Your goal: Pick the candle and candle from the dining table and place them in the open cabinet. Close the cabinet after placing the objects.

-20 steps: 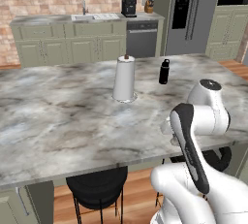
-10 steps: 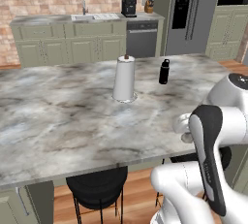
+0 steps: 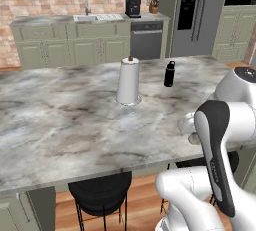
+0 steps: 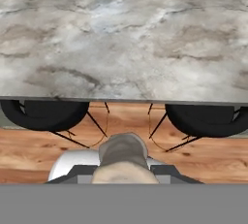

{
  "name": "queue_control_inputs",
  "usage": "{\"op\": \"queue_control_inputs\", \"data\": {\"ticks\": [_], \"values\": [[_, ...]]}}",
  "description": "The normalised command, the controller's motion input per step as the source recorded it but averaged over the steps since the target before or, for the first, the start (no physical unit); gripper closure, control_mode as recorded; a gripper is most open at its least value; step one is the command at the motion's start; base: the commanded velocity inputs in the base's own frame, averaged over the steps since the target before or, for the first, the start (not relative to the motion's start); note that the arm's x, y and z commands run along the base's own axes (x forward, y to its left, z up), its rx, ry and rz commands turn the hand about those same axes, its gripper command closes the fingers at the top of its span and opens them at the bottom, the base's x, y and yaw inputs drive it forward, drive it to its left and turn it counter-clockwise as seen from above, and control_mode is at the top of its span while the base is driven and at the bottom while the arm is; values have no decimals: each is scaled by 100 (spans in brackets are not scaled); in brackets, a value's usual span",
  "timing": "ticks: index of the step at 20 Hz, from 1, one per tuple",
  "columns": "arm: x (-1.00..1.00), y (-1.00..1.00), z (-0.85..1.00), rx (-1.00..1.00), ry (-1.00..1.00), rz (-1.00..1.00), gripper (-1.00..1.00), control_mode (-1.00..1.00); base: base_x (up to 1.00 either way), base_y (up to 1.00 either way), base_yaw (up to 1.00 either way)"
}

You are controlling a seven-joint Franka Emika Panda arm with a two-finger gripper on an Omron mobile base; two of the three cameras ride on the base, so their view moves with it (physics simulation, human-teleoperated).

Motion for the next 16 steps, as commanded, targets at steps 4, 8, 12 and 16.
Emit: {"op": "queue_control_inputs", "data": {"ticks": [4,8,12,16], "values": [[0,0,0,0,0,0,100,-100,0,0,0],[0,0,0,0,0,0,100,100,-13,0,0],[0,0,0,0,0,0,100,100,-92,-6,-8],[0,0,0,0,0,0,100,100,-61,-36,-20]]}}
